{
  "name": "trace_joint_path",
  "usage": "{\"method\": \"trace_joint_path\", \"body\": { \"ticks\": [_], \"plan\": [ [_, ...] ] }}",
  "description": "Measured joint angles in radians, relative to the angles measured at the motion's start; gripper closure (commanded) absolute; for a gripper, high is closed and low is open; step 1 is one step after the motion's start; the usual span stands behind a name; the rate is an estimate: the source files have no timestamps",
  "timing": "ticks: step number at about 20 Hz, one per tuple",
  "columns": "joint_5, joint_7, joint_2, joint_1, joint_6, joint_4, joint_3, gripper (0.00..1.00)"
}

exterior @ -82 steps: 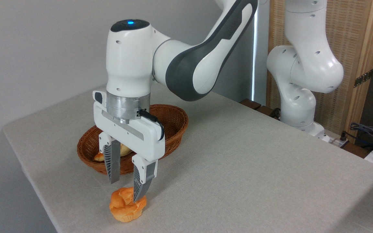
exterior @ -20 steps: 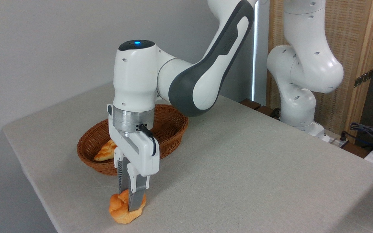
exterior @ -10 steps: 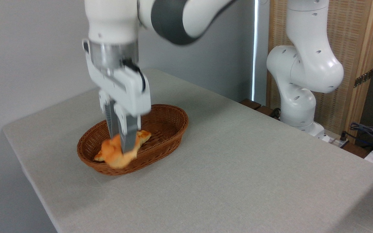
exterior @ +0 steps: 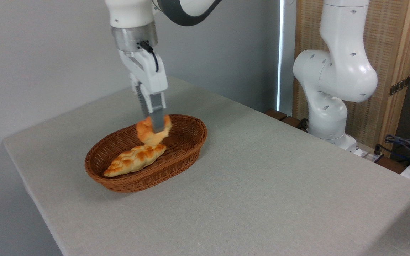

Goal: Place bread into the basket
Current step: 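Lower the bun into the basket beside the long roll and open the gripper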

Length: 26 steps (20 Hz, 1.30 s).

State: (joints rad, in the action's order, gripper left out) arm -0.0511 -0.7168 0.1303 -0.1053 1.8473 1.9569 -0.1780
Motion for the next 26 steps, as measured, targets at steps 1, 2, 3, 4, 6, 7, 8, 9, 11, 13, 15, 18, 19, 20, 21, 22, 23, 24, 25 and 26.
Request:
{"method": "trace_joint_path", "body": {
  "ticks": [1, 2, 3, 4, 6, 7, 8, 9, 11, 13, 15, 18, 19, 20, 21, 22, 23, 24, 25, 26],
  "plan": [
    [0.013, 0.0, 0.013, -0.002, 0.0, 0.04, -0.021, 0.55],
    [0.02, 0.0, 0.022, -0.003, 0.0, 0.072, -0.041, 0.53],
    [0.024, 0.001, 0.027, -0.004, 0.0, 0.099, -0.061, 0.41],
    [0.025, 0.005, 0.03, -0.004, 0.0, 0.117, -0.075, 0.36],
    [0.027, 0.012, 0.031, -0.005, 0.001, 0.135, -0.092, 0.18],
    [0.027, 0.012, 0.031, -0.005, 0.002, 0.139, -0.094, 0.15],
    [0.027, 0.012, 0.031, -0.005, 0.003, 0.141, -0.094, 0.09],
    [0.027, 0.012, 0.031, -0.004, 0.007, 0.141, -0.094, 0.06],
    [0.027, 0.024, 0.031, -0.003, 0.023, 0.141, -0.093, 0.02],
    [0.027, 0.051, 0.028, -0.002, 0.039, 0.142, -0.093, 0.0],
    [0.027, 0.073, 0.022, -0.002, 0.058, 0.144, -0.093, 0.0],
    [0.027, 0.086, 0.014, -0.002, 0.064, 0.144, -0.093, 0.0],
    [0.027, 0.092, 0.013, -0.002, 0.065, 0.144, -0.093, 0.0],
    [0.027, 0.094, 0.013, -0.002, 0.065, 0.144, -0.093, 0.0],
    [0.027, 0.095, 0.013, -0.002, 0.066, 0.143, -0.092, 0.0],
    [0.027, 0.095, 0.014, -0.002, 0.068, 0.141, -0.091, 0.0],
    [0.027, 0.096, 0.014, -0.001, 0.072, 0.134, -0.088, 0.0],
    [0.027, 0.096, 0.015, 0.002, 0.076, 0.12, -0.084, 0.0],
    [0.027, 0.097, 0.015, 0.006, 0.076, 0.099, -0.074, 0.0],
    [0.027, 0.097, 0.013, 0.008, 0.07, 0.071, -0.059, 0.0]
  ]
}}
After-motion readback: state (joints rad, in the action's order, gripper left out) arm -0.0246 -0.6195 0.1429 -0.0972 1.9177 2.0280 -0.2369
